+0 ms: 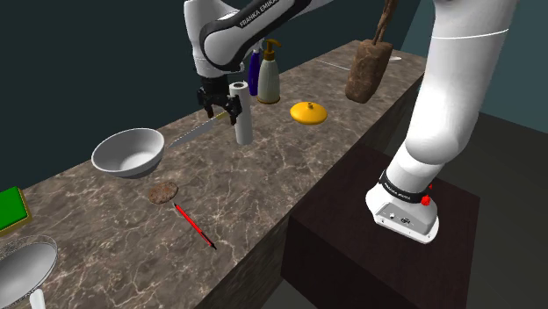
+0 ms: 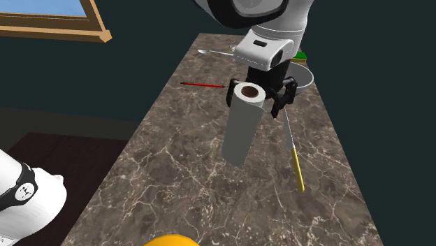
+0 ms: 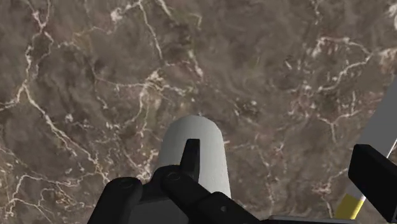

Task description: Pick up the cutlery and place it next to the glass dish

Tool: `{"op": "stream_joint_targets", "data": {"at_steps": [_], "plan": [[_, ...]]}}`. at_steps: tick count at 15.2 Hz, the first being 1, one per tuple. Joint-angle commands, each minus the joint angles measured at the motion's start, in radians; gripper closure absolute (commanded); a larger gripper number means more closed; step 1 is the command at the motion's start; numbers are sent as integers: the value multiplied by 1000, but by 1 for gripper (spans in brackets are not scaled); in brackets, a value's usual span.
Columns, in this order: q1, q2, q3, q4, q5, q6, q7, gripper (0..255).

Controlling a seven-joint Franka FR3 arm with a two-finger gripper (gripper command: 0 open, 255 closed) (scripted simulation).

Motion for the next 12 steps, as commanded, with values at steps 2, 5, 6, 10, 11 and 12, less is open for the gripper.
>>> {"op": "stream_joint_targets", "data": {"at_steps": [2, 5, 6, 10, 11, 12], "plan": [[36, 119, -36, 133, -53, -12, 117, 0], [71, 231, -77, 269, -88, -29, 209, 0], [82, 268, -91, 318, -97, -37, 237, 0], [98, 329, -113, 375, -110, -29, 273, 0], [99, 336, -114, 371, -112, -19, 274, 0], [99, 342, -116, 368, -115, -10, 276, 0]]}}
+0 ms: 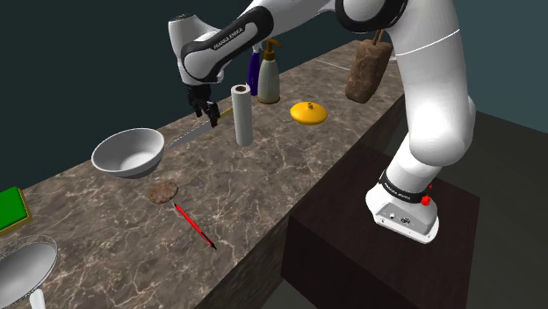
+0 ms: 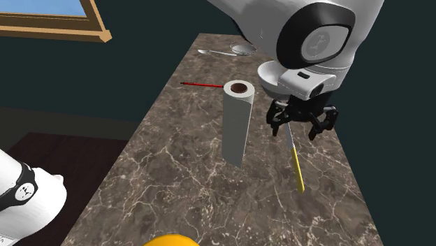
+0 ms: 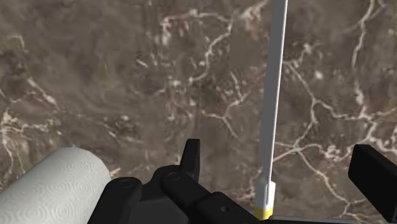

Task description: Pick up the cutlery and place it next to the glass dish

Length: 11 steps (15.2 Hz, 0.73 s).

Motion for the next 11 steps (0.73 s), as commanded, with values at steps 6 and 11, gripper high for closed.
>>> {"op": "stream_joint_targets", "data": {"at_steps": [6, 11], "plan": [[4, 30, -8, -16, -12, 45, 10, 0], [4, 30, -8, -16, -12, 45, 10, 0]]}}
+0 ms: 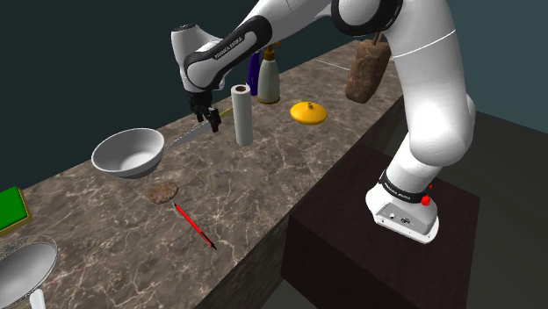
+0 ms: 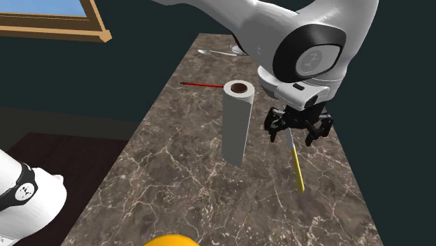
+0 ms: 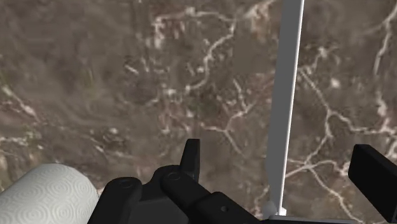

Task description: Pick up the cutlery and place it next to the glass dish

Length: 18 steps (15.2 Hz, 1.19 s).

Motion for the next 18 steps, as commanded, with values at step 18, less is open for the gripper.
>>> {"op": "stream_joint_targets", "data": {"at_steps": [18], "plan": [[-7, -54, 14, 25, 20, -77, -13, 255]]}}
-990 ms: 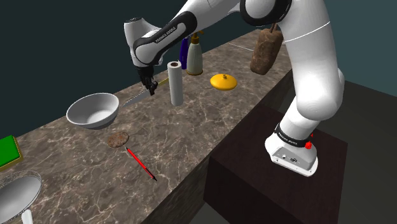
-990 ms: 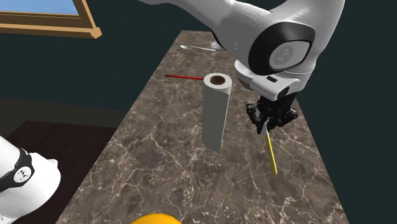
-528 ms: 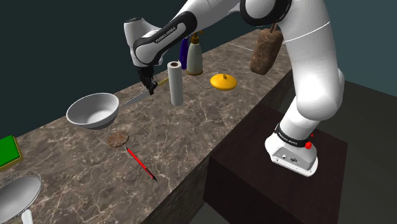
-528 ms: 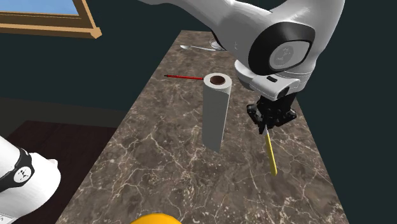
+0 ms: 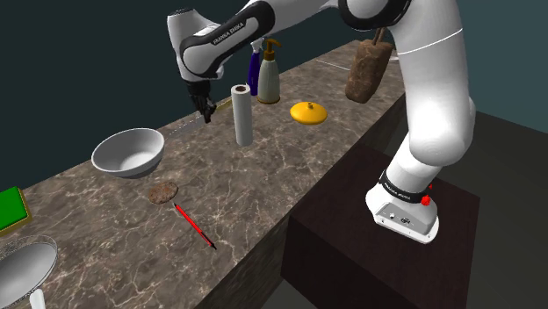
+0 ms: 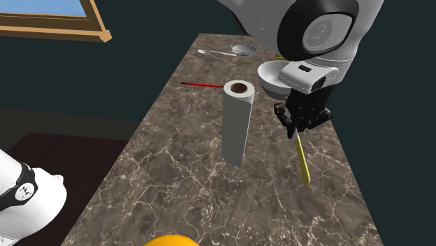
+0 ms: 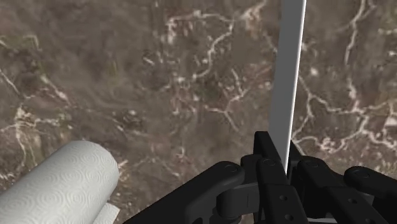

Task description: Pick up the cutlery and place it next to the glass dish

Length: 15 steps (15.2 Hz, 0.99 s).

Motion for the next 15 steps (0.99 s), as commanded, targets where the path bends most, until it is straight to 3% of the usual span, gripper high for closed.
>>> {"op": "stream_joint_targets", "data": {"at_steps": [1, 15], "plan": [[-1, -9, 3, 13, 4, -21, -4, 255], [-5, -76, 19, 100, 33, -173, -24, 255]]}}
